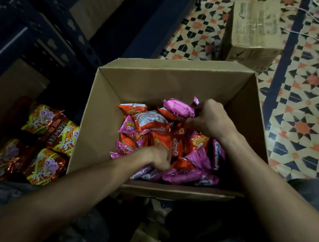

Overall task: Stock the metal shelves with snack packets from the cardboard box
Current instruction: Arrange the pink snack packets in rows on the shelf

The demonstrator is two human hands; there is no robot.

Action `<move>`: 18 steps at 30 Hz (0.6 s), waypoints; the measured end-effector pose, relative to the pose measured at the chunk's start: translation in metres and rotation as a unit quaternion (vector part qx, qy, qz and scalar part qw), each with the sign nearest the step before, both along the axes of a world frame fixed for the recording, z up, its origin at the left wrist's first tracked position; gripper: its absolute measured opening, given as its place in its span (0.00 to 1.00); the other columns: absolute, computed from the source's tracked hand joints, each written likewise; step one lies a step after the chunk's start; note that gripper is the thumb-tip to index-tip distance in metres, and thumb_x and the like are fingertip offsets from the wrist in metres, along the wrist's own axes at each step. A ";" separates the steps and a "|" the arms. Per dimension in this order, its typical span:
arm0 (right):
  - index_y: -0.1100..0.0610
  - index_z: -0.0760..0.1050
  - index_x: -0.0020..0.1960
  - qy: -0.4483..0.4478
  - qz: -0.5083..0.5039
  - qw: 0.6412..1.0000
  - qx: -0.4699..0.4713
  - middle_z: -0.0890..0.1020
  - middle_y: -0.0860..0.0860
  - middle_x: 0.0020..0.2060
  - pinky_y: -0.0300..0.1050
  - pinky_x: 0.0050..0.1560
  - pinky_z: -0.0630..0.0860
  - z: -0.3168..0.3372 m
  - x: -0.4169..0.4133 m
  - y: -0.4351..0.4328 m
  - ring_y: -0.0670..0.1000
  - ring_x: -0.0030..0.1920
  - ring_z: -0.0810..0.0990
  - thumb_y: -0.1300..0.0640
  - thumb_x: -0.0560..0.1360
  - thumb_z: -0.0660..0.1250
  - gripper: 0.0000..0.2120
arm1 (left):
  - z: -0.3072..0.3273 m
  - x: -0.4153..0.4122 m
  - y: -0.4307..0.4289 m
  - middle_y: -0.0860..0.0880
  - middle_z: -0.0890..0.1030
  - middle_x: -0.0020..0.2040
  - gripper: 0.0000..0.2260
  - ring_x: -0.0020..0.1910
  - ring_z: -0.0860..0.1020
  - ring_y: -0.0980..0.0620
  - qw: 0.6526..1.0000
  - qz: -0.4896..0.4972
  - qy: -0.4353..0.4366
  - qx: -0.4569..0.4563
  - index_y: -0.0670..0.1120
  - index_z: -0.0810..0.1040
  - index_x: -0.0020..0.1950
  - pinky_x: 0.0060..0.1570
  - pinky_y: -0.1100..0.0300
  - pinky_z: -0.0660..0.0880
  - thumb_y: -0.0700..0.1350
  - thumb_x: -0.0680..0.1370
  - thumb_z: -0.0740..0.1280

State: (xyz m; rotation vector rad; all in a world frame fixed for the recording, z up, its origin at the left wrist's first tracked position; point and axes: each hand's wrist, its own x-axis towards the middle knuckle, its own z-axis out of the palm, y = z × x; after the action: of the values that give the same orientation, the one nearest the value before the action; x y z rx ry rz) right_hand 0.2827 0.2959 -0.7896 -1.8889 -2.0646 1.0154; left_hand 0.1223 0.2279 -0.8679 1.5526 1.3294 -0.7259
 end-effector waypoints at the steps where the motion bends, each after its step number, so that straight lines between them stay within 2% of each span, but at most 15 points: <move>1: 0.61 0.84 0.49 0.000 -0.001 1.000 -0.002 0.83 0.58 0.46 0.52 0.49 0.80 -0.001 0.001 0.000 0.57 0.47 0.83 0.56 0.69 0.77 0.11 | 0.000 0.000 -0.004 0.48 0.78 0.55 0.13 0.50 0.77 0.48 0.999 -0.045 0.004 -0.018 0.47 0.74 0.64 0.45 0.57 0.76 0.46 0.79 0.66; 3: 0.61 0.84 0.49 0.000 -0.004 1.000 -0.007 0.83 0.58 0.46 0.52 0.49 0.81 -0.001 0.003 0.001 0.56 0.47 0.83 0.56 0.69 0.77 0.11 | -0.001 0.002 -0.011 0.49 0.75 0.54 0.19 0.48 0.74 0.49 0.994 -0.108 0.003 -0.025 0.47 0.70 0.68 0.40 0.58 0.73 0.42 0.78 0.67; 6: 0.60 0.84 0.49 -0.001 -0.010 1.000 -0.013 0.84 0.56 0.44 0.52 0.47 0.82 -0.002 0.006 0.002 0.55 0.43 0.83 0.56 0.70 0.77 0.11 | -0.009 0.003 -0.006 0.45 0.73 0.65 0.31 0.61 0.74 0.44 0.978 -0.202 0.029 0.052 0.50 0.62 0.77 0.55 0.53 0.73 0.45 0.77 0.70; 8: 0.60 0.84 0.49 -0.001 -0.013 1.000 -0.012 0.83 0.57 0.44 0.51 0.46 0.82 -0.003 0.007 0.002 0.55 0.42 0.83 0.56 0.69 0.77 0.11 | -0.016 0.001 -0.003 0.45 0.74 0.65 0.26 0.63 0.74 0.43 0.967 -0.234 0.028 0.101 0.49 0.66 0.75 0.58 0.52 0.71 0.45 0.78 0.69; 10: 0.60 0.84 0.50 0.001 -0.017 1.000 -0.015 0.83 0.57 0.45 0.51 0.48 0.82 -0.005 0.008 0.004 0.55 0.44 0.83 0.55 0.69 0.77 0.13 | -0.021 -0.003 -0.001 0.48 0.77 0.55 0.20 0.53 0.78 0.47 0.977 -0.174 -0.007 0.119 0.49 0.70 0.69 0.47 0.55 0.74 0.41 0.78 0.67; 12: 0.60 0.83 0.51 0.004 -0.021 1.000 -0.019 0.83 0.57 0.47 0.52 0.50 0.81 -0.006 0.010 0.006 0.56 0.46 0.83 0.54 0.69 0.78 0.15 | -0.020 -0.006 0.001 0.50 0.77 0.47 0.22 0.40 0.79 0.51 0.986 -0.082 -0.046 0.137 0.49 0.67 0.70 0.34 0.59 0.74 0.39 0.78 0.66; 14: 0.60 0.83 0.52 0.002 -0.025 1.000 -0.015 0.82 0.58 0.48 0.51 0.51 0.81 -0.006 0.011 0.008 0.56 0.47 0.82 0.53 0.68 0.78 0.16 | -0.011 -0.006 0.007 0.51 0.75 0.39 0.26 0.32 0.75 0.54 0.979 -0.038 -0.075 0.186 0.48 0.60 0.74 0.27 0.60 0.69 0.41 0.78 0.66; 16: 0.60 0.83 0.51 0.000 -0.028 1.000 -0.007 0.82 0.57 0.47 0.48 0.46 0.79 -0.006 0.014 0.009 0.56 0.46 0.82 0.53 0.68 0.78 0.15 | 0.002 -0.006 0.013 0.48 0.76 0.39 0.29 0.32 0.76 0.50 0.961 0.016 -0.117 0.251 0.48 0.58 0.73 0.27 0.56 0.71 0.42 0.77 0.68; 18: 0.60 0.83 0.50 0.000 -0.036 0.999 -0.002 0.82 0.58 0.46 0.45 0.41 0.75 -0.004 0.016 0.009 0.55 0.44 0.82 0.54 0.68 0.77 0.14 | 0.015 -0.006 0.018 0.48 0.80 0.45 0.27 0.38 0.79 0.49 0.934 0.102 -0.182 0.290 0.48 0.64 0.68 0.37 0.54 0.76 0.42 0.73 0.72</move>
State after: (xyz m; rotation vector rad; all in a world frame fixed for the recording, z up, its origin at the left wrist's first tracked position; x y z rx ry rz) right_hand 0.2986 0.3049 -0.7938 -1.9501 -1.9803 1.0026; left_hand 0.1161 0.2459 -0.8527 1.8507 1.4582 0.1125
